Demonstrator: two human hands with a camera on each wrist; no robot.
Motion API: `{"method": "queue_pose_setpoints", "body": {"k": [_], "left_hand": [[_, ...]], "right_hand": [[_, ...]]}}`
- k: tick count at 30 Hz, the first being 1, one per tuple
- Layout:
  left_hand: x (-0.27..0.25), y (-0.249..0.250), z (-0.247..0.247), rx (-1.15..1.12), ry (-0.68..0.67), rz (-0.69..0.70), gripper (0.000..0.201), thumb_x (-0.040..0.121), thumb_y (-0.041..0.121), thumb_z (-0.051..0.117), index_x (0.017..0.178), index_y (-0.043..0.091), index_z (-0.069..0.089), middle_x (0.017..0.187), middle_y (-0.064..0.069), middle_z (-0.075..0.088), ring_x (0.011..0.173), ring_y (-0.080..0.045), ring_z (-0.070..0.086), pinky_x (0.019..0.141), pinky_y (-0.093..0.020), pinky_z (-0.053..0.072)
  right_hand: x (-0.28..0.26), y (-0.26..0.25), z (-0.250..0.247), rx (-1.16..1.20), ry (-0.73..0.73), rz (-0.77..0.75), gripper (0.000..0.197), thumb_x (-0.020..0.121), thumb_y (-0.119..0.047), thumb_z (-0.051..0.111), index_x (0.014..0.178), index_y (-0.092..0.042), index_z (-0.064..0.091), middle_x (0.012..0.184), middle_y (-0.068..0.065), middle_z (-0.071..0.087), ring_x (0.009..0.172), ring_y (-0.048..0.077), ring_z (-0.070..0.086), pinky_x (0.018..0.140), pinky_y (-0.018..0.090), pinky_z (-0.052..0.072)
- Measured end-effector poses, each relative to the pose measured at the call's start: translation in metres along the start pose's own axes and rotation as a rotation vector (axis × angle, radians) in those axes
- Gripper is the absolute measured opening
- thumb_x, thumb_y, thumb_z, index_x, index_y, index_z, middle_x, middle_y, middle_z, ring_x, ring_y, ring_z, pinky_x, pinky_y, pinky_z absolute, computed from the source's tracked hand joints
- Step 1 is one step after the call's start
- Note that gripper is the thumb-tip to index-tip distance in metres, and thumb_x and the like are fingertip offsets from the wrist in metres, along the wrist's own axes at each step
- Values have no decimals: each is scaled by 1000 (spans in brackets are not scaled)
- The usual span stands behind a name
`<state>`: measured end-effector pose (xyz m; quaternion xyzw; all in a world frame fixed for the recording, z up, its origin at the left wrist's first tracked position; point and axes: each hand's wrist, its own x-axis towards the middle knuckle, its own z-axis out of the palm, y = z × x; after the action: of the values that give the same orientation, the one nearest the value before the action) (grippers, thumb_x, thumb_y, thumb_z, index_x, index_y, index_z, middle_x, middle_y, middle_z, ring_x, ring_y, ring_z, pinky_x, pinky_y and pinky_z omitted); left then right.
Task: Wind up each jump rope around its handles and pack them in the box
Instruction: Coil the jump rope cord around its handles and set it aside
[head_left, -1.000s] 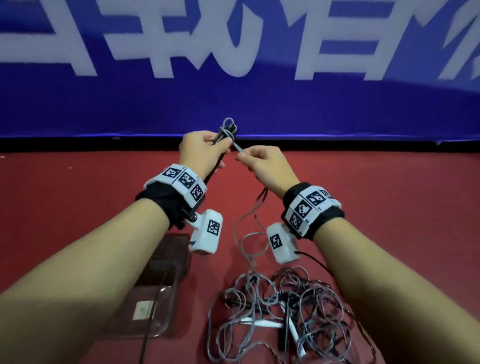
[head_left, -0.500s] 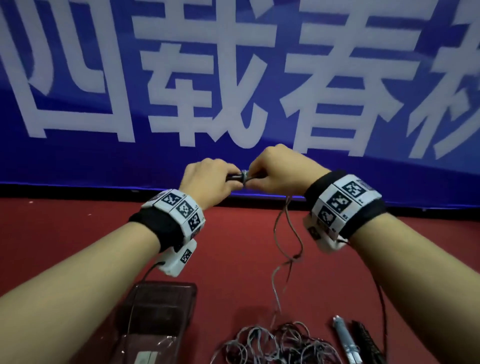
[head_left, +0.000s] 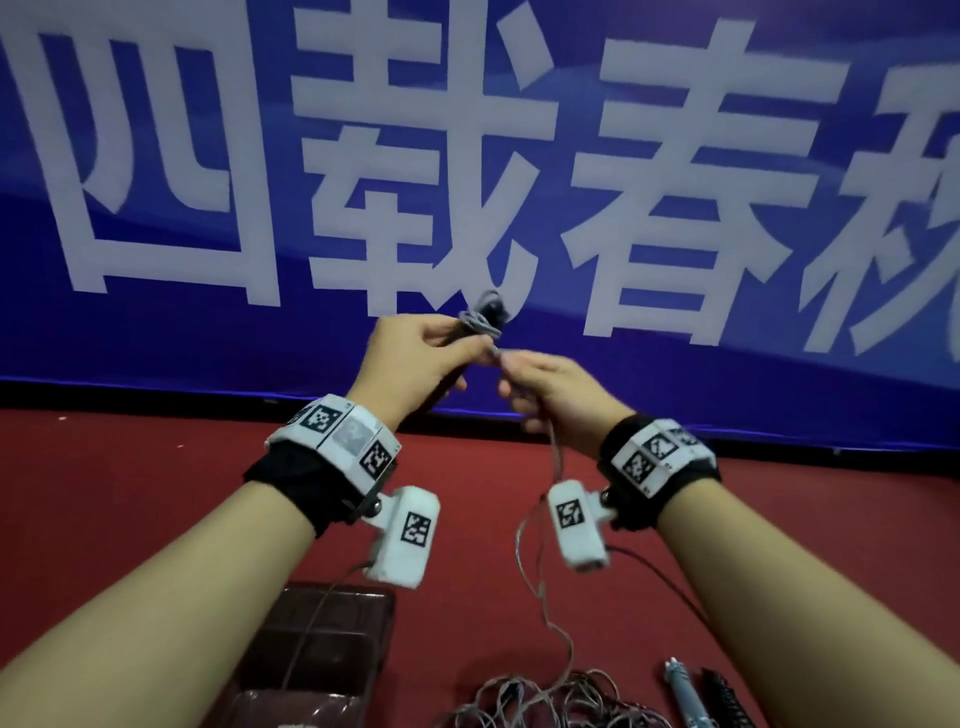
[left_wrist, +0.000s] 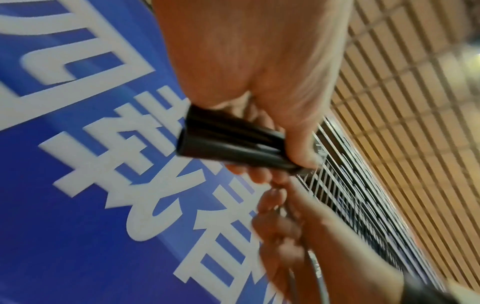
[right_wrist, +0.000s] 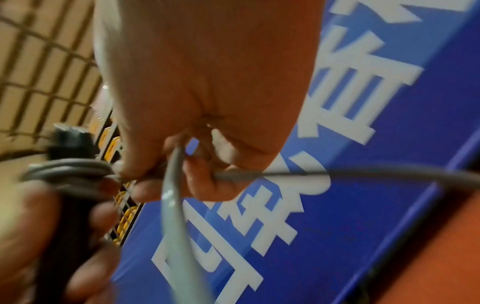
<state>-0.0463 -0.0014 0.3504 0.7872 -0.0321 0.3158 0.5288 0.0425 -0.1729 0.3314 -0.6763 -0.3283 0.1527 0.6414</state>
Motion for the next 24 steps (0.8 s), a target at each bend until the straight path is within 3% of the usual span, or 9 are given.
{"method": "queue_pose_setpoints", "body": {"k": [2, 6, 9, 12, 15, 17, 19, 22, 24], "left_hand": [[5, -18, 0, -42, 120, -127, 12, 87, 31, 79, 93, 21, 81, 76, 2, 78, 57, -16, 69, 59, -31, 55], [-8, -48, 0, 45, 163, -211, 14, 86, 36, 79, 93, 24, 80, 74, 9, 77, 55, -12, 71, 58, -26, 56], [-21, -60, 6, 322, 170, -201, 21, 88, 54, 70, 90, 34, 75, 74, 12, 75, 56, -8, 71, 71, -32, 56], [-30, -62, 21, 651, 149, -77, 31, 92, 63, 60, 103, 35, 70, 84, 5, 74, 75, -21, 70, 70, -36, 48], [-34, -58, 30, 842, 2, 66, 33, 97, 60, 53, 111, 33, 66, 90, 1, 73, 91, -27, 67, 70, -34, 38], [-33, -60, 28, 953, -113, 147, 36, 98, 62, 48, 116, 35, 64, 96, 4, 73, 97, -23, 67, 72, -34, 37], [-35, -62, 27, 957, -251, 214, 40, 96, 67, 43, 114, 38, 65, 98, 8, 73, 96, -17, 67, 72, -34, 39], [-33, -56, 29, 946, -412, 278, 31, 97, 59, 52, 98, 30, 62, 91, 3, 72, 91, -22, 67, 68, -36, 38], [-27, -46, 24, 862, -460, 216, 29, 95, 54, 61, 90, 25, 60, 86, 2, 70, 89, -26, 66, 67, -35, 36]], "right_hand": [[-4, 15, 14, -33, -12, 58, 28, 107, -29, 48, 119, -14, 69, 61, -7, 45, 48, 8, 28, 43, 19, 24], [-17, 23, 31, -275, 123, 30, 35, 107, -32, 49, 108, -6, 72, 53, -10, 41, 44, 9, 35, 43, 23, 31], [-28, 25, 35, -621, 133, -83, 27, 103, -35, 55, 99, -16, 74, 64, -8, 57, 54, 2, 48, 56, 22, 39], [-38, 24, 35, -766, 162, -200, 26, 101, -36, 57, 85, -22, 70, 64, -6, 60, 60, 7, 51, 61, 26, 40], [-46, 15, 26, -1024, 31, -258, 28, 104, -39, 52, 81, -26, 62, 62, -4, 59, 58, 15, 53, 61, 36, 46], [-46, 7, 17, -1248, -89, -272, 30, 104, -44, 49, 83, -25, 59, 62, -8, 54, 58, 12, 49, 60, 37, 45], [-43, -1, 7, -1353, -133, -304, 33, 102, -48, 52, 85, -22, 64, 67, -8, 59, 62, 10, 51, 59, 34, 44], [-34, -15, -1, -1225, -147, -384, 19, 88, -47, 72, 87, -29, 75, 78, -13, 70, 75, 5, 63, 64, 33, 52], [-24, -24, -4, -1041, -134, -395, 16, 82, -43, 81, 84, -27, 77, 77, -11, 73, 76, 6, 67, 67, 33, 55]]}}
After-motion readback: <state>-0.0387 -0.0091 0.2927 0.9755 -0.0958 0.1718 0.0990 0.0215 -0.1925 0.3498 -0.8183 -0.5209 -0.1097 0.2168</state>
